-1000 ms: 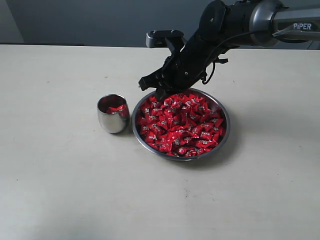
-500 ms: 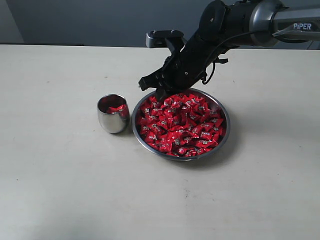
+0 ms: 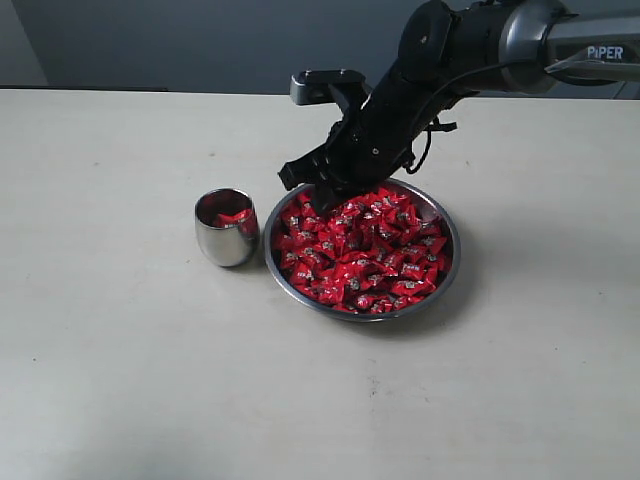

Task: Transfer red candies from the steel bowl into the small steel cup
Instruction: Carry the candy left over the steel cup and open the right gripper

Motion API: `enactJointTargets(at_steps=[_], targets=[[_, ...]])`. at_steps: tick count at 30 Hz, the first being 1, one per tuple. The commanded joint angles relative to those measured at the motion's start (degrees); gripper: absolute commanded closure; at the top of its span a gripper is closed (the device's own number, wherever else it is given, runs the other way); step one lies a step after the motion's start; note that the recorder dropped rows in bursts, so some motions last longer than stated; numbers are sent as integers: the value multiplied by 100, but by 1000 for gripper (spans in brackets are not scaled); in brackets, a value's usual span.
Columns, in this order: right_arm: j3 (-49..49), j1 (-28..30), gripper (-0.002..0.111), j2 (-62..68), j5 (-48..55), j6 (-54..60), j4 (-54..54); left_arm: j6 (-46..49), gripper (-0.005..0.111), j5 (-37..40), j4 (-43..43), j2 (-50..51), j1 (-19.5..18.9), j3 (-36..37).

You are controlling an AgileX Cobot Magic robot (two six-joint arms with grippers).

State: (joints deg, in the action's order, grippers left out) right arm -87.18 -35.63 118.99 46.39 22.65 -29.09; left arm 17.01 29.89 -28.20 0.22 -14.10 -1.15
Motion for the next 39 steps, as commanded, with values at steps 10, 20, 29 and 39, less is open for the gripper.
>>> enactJointTargets(at_steps=[10, 20, 29, 39], targets=[[-357, -190, 108, -324, 143, 836, -1307, -9, 106, -30, -6, -22, -9, 10], [-1357, -781, 108, 483, 108, 915, -1159, -9, 106, -30, -6, -22, -9, 10], [-1550, -781, 81, 746, 59, 862, -824, -9, 106, -30, -6, -22, -9, 10], [-1609, -676, 69, 334, 268, 274, -35, -9, 106, -30, -6, -22, -9, 10]])
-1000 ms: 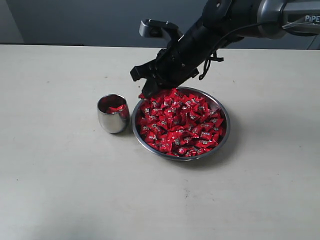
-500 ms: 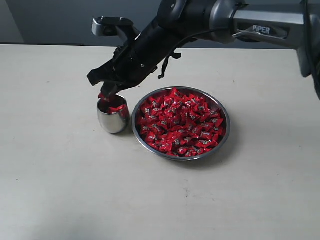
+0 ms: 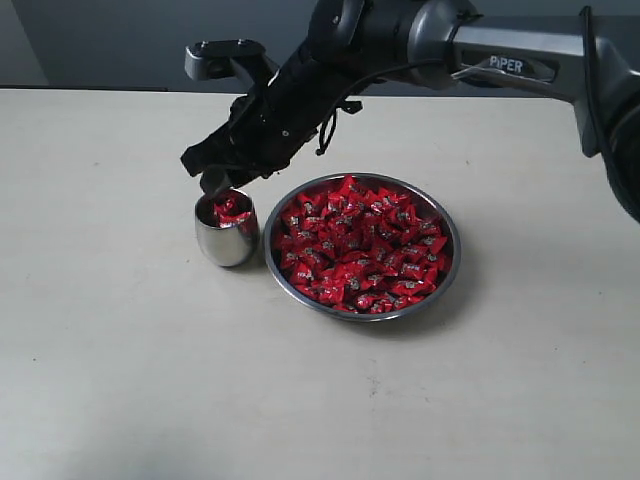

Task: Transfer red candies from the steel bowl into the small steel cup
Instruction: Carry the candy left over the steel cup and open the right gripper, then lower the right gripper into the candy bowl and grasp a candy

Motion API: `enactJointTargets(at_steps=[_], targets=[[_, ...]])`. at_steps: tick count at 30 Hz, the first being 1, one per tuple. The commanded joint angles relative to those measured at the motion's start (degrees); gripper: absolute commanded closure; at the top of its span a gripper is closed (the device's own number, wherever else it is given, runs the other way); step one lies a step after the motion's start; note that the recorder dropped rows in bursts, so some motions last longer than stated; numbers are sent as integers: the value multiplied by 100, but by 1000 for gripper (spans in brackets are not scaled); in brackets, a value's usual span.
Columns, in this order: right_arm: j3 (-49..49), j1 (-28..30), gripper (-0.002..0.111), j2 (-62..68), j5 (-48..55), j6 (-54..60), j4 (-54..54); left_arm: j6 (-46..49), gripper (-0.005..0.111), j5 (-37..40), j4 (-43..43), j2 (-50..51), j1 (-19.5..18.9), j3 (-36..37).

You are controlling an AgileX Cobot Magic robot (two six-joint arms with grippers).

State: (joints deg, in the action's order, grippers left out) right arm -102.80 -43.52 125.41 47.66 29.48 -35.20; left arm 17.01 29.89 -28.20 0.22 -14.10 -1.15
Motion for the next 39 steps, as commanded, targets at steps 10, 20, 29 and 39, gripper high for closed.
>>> enactJointTargets(at_steps=[10, 20, 29, 39], targets=[[-27, 960, 69, -491, 773, -762, 1146, -9, 106, -4, -6, -22, -9, 10], [636, 1087, 69, -486, 693, -762, 1697, -9, 106, -4, -6, -22, -9, 10], [1288, 1087, 69, -486, 684, -802, 1746, -9, 106, -4, -6, -22, -9, 10], [1343, 1077, 69, -147, 695, -998, 1240, -9, 106, -4, -6, -22, -9, 10]])
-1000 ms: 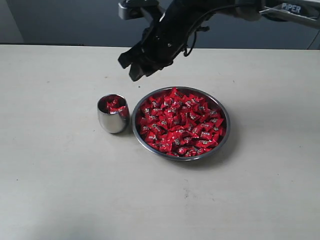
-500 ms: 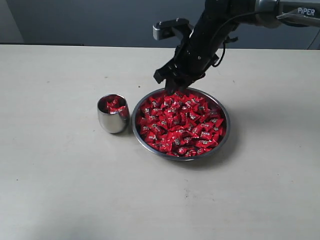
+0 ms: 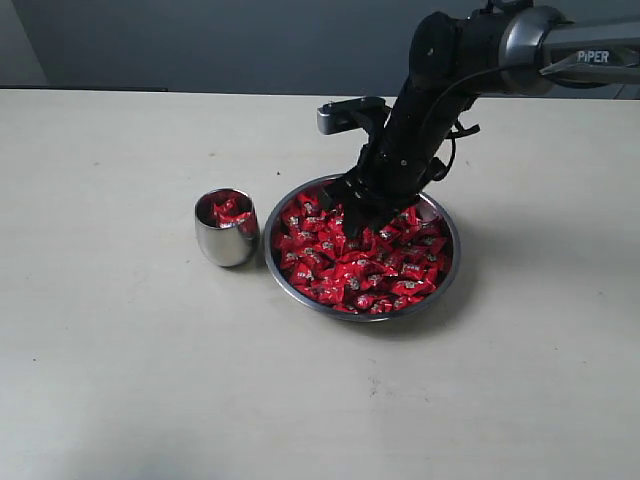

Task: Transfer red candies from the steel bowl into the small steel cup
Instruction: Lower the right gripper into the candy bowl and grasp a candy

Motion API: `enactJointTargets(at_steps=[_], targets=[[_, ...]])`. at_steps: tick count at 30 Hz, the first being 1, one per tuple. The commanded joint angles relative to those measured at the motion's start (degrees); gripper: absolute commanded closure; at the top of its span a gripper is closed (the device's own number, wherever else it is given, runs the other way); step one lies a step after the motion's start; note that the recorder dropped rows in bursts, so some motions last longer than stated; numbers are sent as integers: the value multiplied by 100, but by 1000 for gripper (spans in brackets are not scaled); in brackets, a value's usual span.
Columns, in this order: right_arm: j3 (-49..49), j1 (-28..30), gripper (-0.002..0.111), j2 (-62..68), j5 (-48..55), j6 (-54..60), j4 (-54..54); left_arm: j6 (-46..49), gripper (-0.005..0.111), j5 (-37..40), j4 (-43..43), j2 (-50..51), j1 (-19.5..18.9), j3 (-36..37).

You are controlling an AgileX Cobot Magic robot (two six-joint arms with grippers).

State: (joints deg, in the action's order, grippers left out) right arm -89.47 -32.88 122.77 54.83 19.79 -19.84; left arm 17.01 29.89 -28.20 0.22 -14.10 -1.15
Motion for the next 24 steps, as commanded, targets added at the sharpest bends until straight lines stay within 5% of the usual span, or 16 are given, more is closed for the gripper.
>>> enactJointTargets(at_steps=[1, 21, 24], targets=[[10, 13, 69, 140, -22, -29, -365, -9, 106, -4, -6, -22, -9, 10], [10, 13, 69, 378, -632, -184, -359, -9, 106, -14, -6, -22, -9, 10], [10, 13, 88, 378, -642, -184, -359, -9, 106, -14, -6, -22, -9, 10]])
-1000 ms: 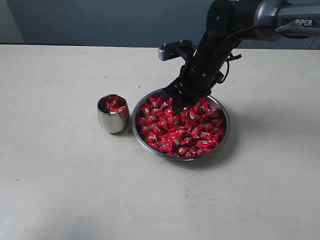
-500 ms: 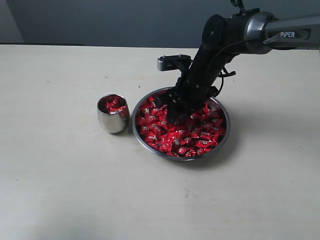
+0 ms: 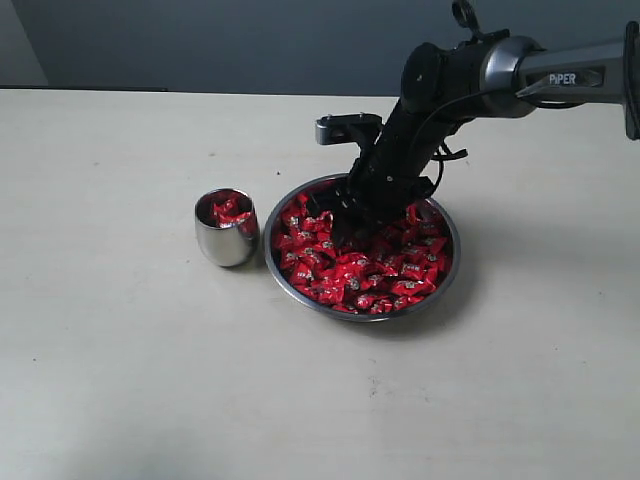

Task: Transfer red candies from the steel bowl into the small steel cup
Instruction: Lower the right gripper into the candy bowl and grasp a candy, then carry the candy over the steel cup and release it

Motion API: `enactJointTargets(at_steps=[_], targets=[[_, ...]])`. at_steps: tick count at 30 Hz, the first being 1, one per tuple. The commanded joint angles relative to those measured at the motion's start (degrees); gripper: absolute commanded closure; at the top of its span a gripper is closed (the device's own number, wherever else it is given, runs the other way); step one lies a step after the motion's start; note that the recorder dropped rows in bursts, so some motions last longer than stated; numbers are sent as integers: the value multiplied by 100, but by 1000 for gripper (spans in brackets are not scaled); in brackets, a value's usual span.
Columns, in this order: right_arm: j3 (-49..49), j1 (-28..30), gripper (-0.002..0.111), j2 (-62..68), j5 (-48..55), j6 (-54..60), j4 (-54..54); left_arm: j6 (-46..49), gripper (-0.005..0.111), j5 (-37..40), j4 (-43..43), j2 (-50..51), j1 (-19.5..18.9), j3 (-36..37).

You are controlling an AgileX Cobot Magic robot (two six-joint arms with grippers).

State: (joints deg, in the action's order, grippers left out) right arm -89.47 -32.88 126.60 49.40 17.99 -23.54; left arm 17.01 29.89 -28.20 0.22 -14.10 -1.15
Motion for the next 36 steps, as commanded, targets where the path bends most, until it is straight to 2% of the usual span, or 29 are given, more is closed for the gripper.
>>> enactJointTargets(at_steps=[1, 14, 18, 24, 33, 36], targets=[[10, 13, 109, -5, -7, -4, 11, -9, 106, -14, -6, -22, -9, 10], [0, 13, 109, -721, 298, -25, 0, -9, 106, -14, -6, -22, -9, 10], [-26, -116, 109, -976, 258, 137, -523, -9, 106, -14, -6, -22, -9, 10], [-899, -834, 109, -657, 225, 419, -787, -9, 106, -14, -6, -22, -9, 10], [-1716, -1116, 109, 97, 252, 455, -773, -9, 106, -14, -6, -22, -9, 10], [-1803, -1116, 99, 194, 268, 455, -763, -9, 106, -14, -6, -22, -9, 10]])
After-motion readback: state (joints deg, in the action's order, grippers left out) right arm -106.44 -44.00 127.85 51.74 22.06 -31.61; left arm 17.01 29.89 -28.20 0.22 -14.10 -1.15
